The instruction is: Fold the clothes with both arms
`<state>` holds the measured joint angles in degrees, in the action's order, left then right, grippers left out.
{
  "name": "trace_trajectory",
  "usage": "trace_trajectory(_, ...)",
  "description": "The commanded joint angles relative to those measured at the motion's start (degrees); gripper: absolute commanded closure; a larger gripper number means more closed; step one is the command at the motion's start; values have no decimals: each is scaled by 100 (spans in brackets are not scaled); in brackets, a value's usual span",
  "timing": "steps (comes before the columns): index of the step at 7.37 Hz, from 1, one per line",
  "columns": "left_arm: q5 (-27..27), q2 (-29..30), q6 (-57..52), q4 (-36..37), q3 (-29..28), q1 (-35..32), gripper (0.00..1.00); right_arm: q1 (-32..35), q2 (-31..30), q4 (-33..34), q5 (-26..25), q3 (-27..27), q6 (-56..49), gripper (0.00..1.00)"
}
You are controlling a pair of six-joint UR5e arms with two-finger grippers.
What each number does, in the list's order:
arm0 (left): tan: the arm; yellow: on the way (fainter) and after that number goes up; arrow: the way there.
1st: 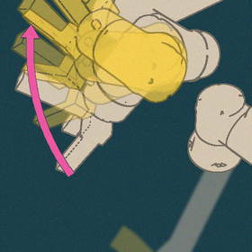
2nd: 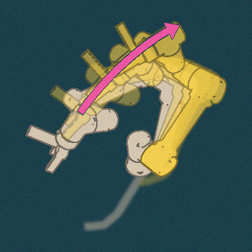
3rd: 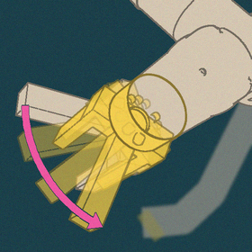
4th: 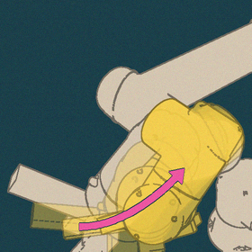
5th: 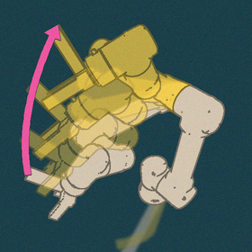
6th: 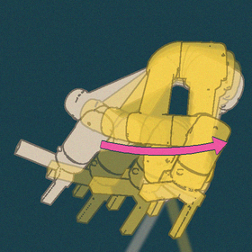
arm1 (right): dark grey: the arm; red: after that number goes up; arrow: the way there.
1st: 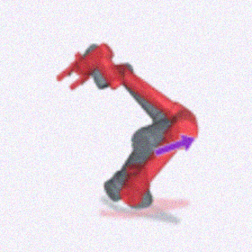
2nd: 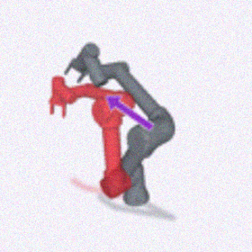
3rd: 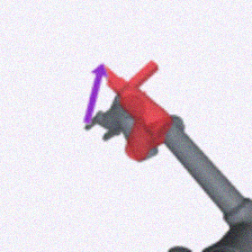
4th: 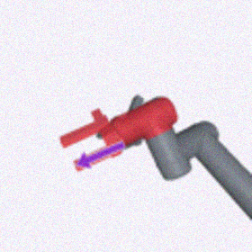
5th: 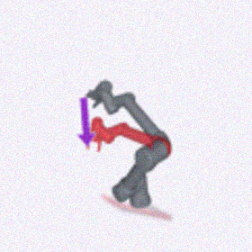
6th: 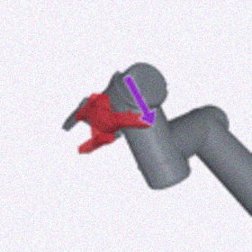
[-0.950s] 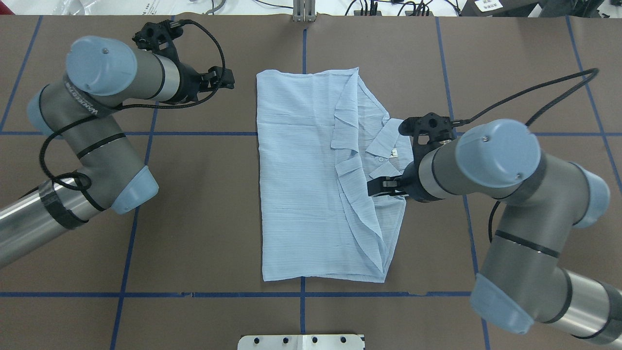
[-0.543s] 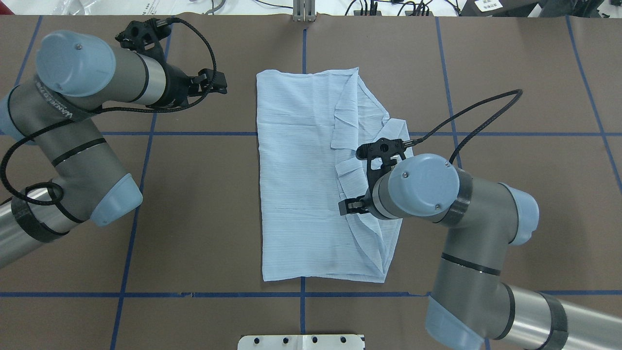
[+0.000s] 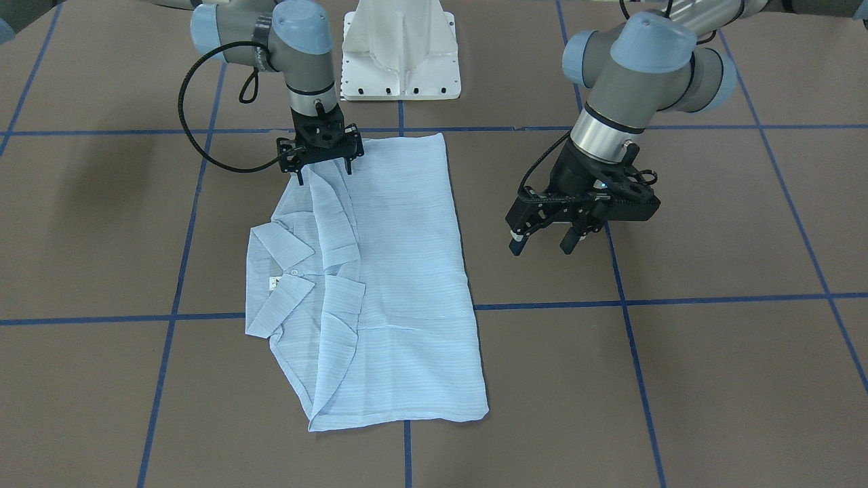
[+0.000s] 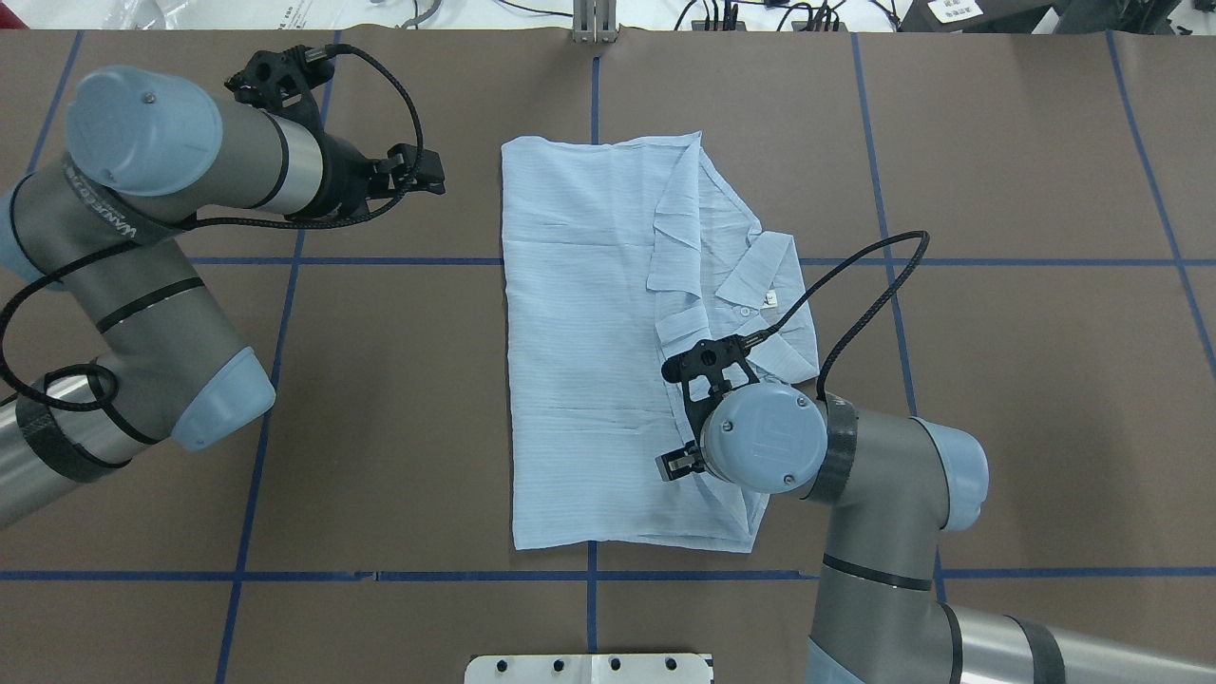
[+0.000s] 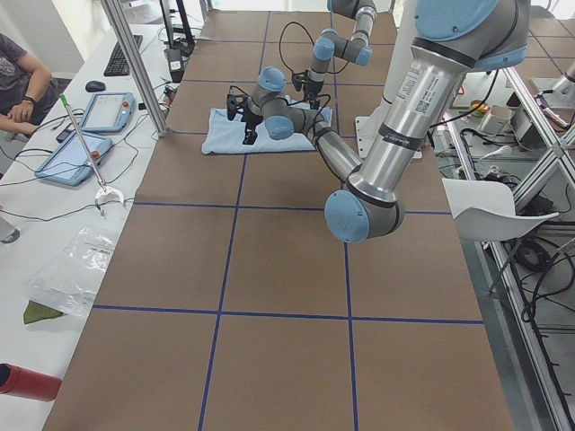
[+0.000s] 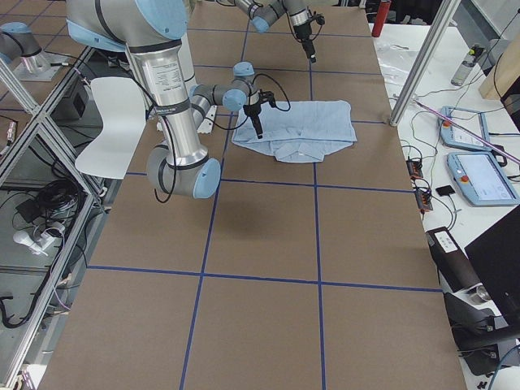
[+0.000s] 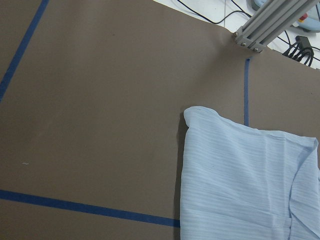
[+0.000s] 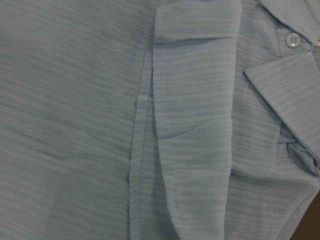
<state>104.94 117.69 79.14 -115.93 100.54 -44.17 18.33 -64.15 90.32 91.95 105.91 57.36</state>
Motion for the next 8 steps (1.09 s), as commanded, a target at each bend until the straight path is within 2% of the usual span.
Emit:
trace_trajectory(1,9,-1,57,0,1,14,1,-31,-27,29,25,-114,-172,0)
trace_trajectory(8,17,8,128,0,10,14,1,91,-45,205,43,-132,-313,0)
